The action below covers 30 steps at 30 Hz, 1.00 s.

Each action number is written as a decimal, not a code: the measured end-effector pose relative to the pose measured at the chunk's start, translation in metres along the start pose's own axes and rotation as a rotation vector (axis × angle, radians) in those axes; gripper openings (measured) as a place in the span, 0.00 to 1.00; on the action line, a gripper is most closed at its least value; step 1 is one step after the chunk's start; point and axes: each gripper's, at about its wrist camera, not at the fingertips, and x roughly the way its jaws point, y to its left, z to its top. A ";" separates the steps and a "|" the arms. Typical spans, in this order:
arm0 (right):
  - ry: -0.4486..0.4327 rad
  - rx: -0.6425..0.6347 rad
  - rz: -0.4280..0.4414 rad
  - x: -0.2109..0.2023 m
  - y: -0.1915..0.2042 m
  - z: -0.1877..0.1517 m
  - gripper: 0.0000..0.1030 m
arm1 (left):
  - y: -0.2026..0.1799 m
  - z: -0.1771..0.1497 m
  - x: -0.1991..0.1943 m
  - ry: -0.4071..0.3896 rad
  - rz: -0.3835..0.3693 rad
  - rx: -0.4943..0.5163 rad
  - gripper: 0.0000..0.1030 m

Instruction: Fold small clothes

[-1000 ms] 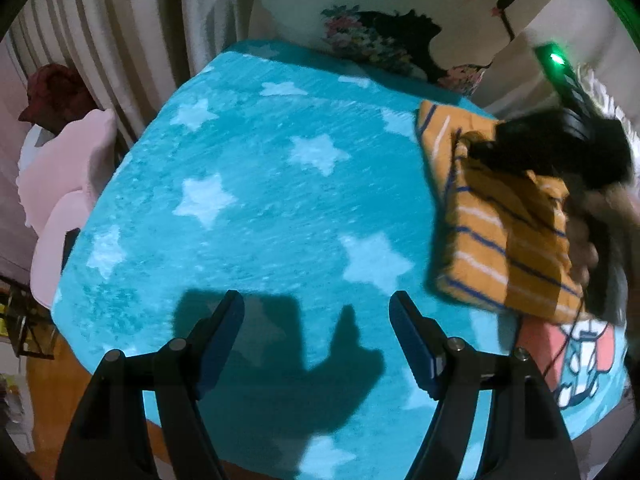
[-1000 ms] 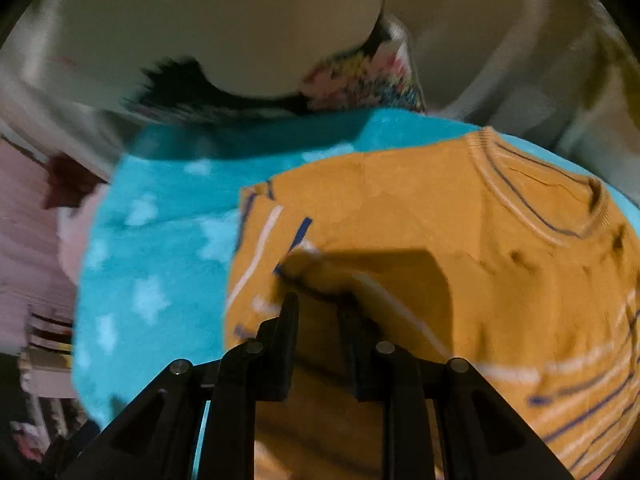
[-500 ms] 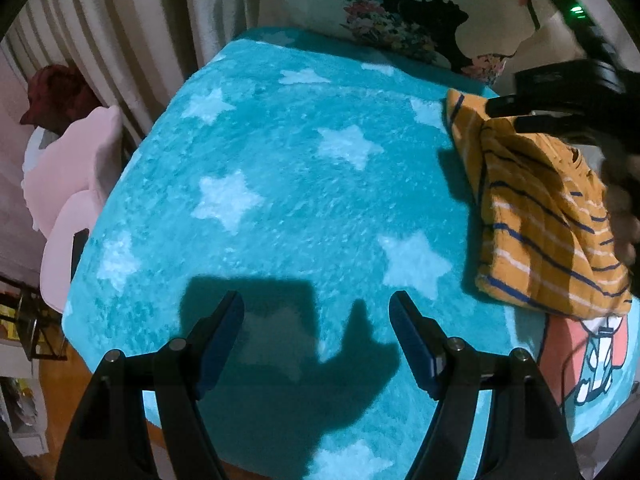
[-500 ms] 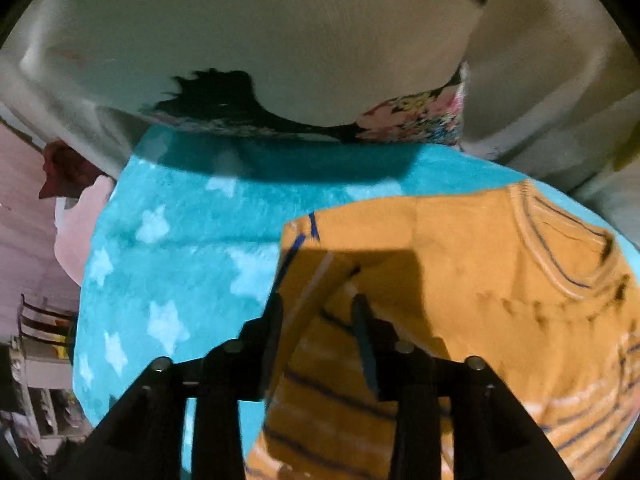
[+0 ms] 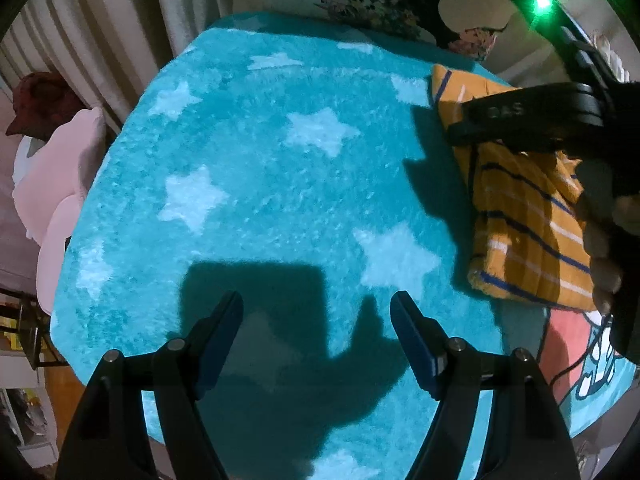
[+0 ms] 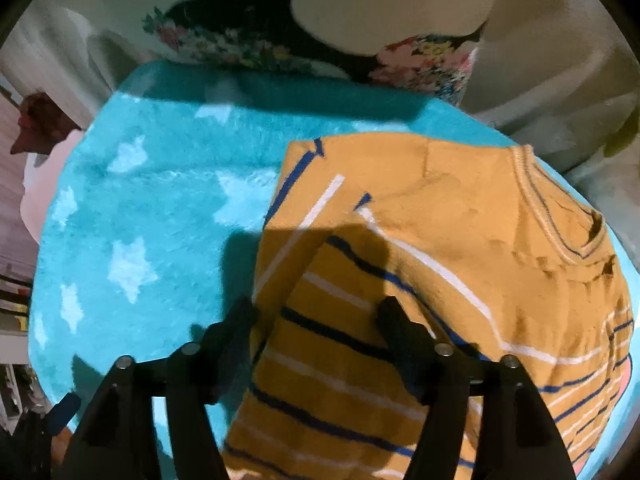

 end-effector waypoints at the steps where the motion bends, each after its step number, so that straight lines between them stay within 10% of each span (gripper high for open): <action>1: 0.010 -0.011 -0.012 0.004 0.002 0.001 0.74 | 0.001 0.000 0.001 0.004 -0.001 -0.001 0.73; 11: 0.003 -0.075 -0.126 0.022 0.021 -0.001 0.77 | 0.013 0.002 0.013 0.035 -0.011 -0.031 0.73; 16: -0.004 -0.063 -0.191 0.014 0.017 -0.002 0.36 | 0.014 0.000 0.020 0.045 -0.015 -0.034 0.73; 24: -0.039 -0.108 -0.251 0.013 0.022 -0.015 0.29 | 0.003 -0.004 0.019 0.045 -0.004 -0.019 0.74; 30: -0.121 -0.010 -0.042 -0.016 -0.010 -0.021 0.16 | -0.012 -0.014 0.007 0.029 0.041 -0.034 0.74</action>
